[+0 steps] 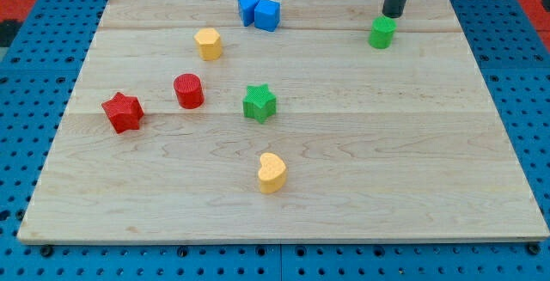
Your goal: Move the green circle into the cube
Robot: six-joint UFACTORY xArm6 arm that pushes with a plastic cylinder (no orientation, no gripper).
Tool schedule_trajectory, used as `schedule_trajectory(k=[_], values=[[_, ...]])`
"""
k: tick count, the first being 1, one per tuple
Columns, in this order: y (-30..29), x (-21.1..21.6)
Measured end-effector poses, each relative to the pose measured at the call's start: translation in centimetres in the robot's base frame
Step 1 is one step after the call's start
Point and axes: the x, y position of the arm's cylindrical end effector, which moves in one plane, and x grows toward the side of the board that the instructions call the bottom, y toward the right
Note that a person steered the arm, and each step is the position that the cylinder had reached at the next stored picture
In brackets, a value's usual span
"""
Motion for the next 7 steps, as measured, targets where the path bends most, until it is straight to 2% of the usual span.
schedule_trajectory(k=[1, 2, 3, 4, 7], values=[[1.1, 1.5], [2.6, 6.5], [-4.6, 6.0], [-8.6, 1.5], [-9.9, -0.5]])
